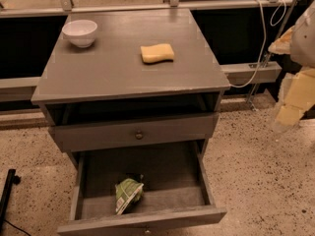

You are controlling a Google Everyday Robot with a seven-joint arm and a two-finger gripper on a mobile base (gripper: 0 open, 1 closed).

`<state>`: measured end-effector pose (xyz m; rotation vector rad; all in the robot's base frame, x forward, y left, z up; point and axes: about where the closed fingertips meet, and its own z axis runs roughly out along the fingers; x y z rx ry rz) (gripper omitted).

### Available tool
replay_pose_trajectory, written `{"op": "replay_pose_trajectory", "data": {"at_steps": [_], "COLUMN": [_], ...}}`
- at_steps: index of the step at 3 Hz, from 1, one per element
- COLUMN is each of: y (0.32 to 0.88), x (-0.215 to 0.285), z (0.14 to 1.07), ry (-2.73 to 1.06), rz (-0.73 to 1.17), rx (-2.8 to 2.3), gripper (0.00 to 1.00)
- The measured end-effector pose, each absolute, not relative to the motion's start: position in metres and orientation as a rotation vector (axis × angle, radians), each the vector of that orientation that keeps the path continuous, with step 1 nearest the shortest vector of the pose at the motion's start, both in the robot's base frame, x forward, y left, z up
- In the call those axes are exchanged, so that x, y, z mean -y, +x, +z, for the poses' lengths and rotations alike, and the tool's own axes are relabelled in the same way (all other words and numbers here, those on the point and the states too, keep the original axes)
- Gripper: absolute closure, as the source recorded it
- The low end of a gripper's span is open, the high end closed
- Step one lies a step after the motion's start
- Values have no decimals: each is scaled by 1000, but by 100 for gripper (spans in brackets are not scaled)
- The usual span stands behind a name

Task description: Pick green jalapeno chip bag from middle drawer and place on counter

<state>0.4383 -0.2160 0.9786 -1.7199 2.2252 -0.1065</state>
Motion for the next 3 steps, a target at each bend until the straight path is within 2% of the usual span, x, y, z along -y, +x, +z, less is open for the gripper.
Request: {"op": "replay_pose_trajectory", "data": {"at_steps": [2, 3], "y": [437, 424], "x": [203, 164], "z": [951, 898], "ry": [-1762, -1858], "rz": [-60, 54], "rx": [-2173, -2016], "gripper": [0, 0]}}
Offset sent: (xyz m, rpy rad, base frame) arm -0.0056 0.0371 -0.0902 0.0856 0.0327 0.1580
